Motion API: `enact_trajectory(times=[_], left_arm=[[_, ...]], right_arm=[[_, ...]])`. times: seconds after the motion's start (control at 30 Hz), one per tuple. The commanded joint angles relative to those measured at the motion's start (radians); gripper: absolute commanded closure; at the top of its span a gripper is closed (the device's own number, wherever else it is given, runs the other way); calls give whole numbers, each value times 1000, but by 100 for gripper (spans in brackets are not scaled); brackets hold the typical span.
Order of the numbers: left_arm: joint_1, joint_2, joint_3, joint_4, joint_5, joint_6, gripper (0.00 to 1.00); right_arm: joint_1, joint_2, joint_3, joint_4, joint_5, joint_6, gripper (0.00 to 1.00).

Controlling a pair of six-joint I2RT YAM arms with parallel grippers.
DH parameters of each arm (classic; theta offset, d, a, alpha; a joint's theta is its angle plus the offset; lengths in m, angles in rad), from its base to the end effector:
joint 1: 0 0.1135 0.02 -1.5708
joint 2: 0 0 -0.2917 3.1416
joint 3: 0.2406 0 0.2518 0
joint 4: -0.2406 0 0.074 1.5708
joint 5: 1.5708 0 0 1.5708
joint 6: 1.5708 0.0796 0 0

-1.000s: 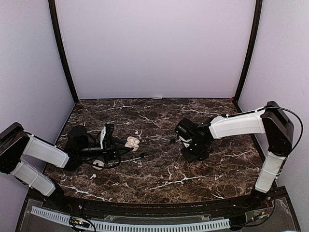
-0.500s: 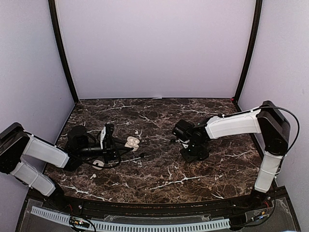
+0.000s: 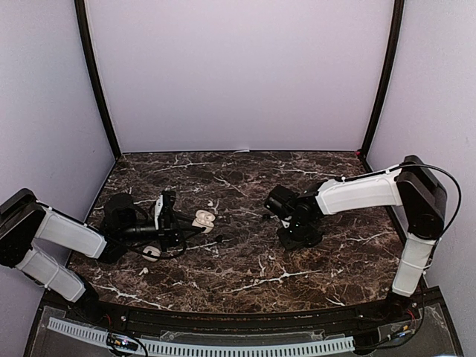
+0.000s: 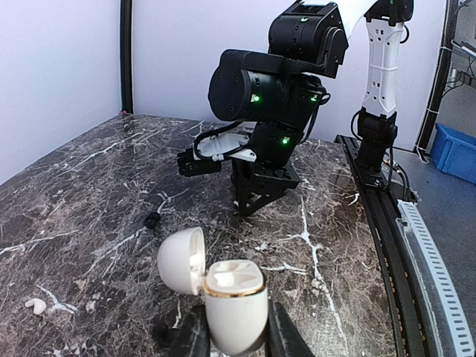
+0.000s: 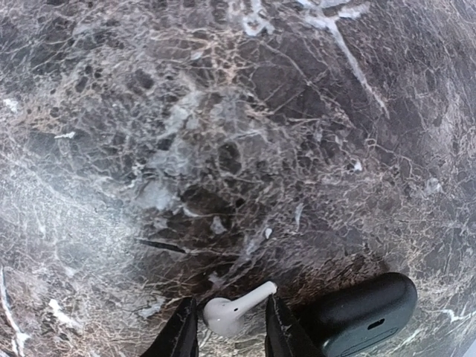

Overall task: Insert the wireless bluetooth earbuds into the charging case
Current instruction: Pick up the left earbud from the center of the board.

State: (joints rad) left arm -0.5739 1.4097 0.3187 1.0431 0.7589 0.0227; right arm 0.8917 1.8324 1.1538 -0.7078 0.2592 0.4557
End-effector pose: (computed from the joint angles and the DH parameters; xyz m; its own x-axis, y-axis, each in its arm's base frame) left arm 0.1978 -0.1931 0.2059 -0.0182 0.0313 -0.9993 0.9718 0.2355 -0.0103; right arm 0.2364 0.2604 0.1401 -0.8725 -0.4036 -0.2755 -0.3771 0.9146 -0.1456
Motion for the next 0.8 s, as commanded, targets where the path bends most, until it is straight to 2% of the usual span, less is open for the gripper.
enact_trajectory(times=[0.0, 0.2, 0.63, 0.77], left_arm=[[3, -17, 3, -2, 8, 11, 84], [3, -16, 1, 0, 8, 7, 84], [3, -13, 8, -5, 9, 4, 84], [3, -9, 8, 0, 13, 2, 84]], right_arm=[[9, 0, -10, -2, 32, 40, 71], [9, -5, -9, 0, 27, 32, 82], [35, -81, -9, 24, -11, -24, 87], [38, -147, -40, 72, -71, -38, 86]])
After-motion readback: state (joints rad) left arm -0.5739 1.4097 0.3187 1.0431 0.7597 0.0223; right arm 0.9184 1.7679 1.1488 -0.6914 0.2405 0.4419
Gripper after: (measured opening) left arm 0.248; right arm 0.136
